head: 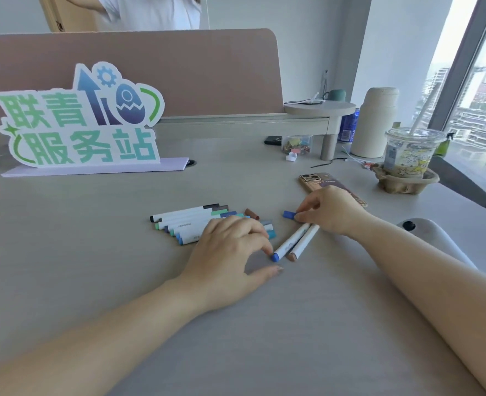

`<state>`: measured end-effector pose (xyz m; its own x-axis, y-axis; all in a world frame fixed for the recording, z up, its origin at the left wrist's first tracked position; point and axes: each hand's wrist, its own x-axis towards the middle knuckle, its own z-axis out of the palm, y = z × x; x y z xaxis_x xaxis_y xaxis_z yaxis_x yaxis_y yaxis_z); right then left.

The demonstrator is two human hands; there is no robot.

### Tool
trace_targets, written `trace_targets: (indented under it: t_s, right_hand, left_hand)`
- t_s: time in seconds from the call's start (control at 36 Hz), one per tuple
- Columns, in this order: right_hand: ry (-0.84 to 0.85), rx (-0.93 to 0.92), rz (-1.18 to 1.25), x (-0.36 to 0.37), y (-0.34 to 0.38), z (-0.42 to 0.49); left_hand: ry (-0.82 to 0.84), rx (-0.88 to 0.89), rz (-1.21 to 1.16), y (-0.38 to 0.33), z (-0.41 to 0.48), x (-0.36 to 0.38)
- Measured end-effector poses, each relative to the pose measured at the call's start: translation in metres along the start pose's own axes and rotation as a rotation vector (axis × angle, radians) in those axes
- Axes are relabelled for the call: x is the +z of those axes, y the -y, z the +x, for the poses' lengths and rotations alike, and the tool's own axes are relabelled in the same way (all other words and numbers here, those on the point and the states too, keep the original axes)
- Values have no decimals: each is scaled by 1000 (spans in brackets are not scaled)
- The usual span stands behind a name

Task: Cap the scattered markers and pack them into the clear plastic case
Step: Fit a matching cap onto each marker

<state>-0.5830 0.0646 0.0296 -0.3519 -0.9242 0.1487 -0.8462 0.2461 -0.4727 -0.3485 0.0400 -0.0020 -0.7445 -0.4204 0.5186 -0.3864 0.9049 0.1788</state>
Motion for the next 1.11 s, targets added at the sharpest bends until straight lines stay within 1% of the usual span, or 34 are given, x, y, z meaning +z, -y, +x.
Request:
trace_targets:
  t_s: [0.17, 0.25, 0.39, 0.53, 0.69, 0.75, 0.83, 0.89, 1.0, 1.11]
  right_hand:
    - [-1, -12, -27, 4, -3, 4]
    - [-36, -26, -17, 4, -2, 4]
    - [-119, -8, 76, 2, -1, 4]
    - [-167, -3, 153, 2, -1, 3]
    - [-188, 8, 212, 2, -1, -1]
    - [-194, 2, 239, 0, -2, -1]
    - [-221, -11, 312, -2, -4, -1]
    - [-246, -12, 380, -3, -5, -1]
    - [-246, -37, 467, -2, -3, -1]
    - [-215, -67, 538, 2, 1, -2]
  left_hand:
    - [-32, -23, -7, -5, 9, 11]
    - [-41, -43, -9, -3, 8, 10]
    - [-60, -75, 17, -2, 10, 10]
    - [-50, -44, 14, -3, 13, 13]
    - [-37, -35, -29, -4, 22, 16]
    - [-59, -53, -38, 0, 20, 13]
    - [-97, -98, -50, 13, 14, 5]
    - [-118, -168, -91, 23, 8, -4]
    - [-179, -345, -271, 40, 6, -15]
    - [-242, -448, -404, 46, 8, -13]
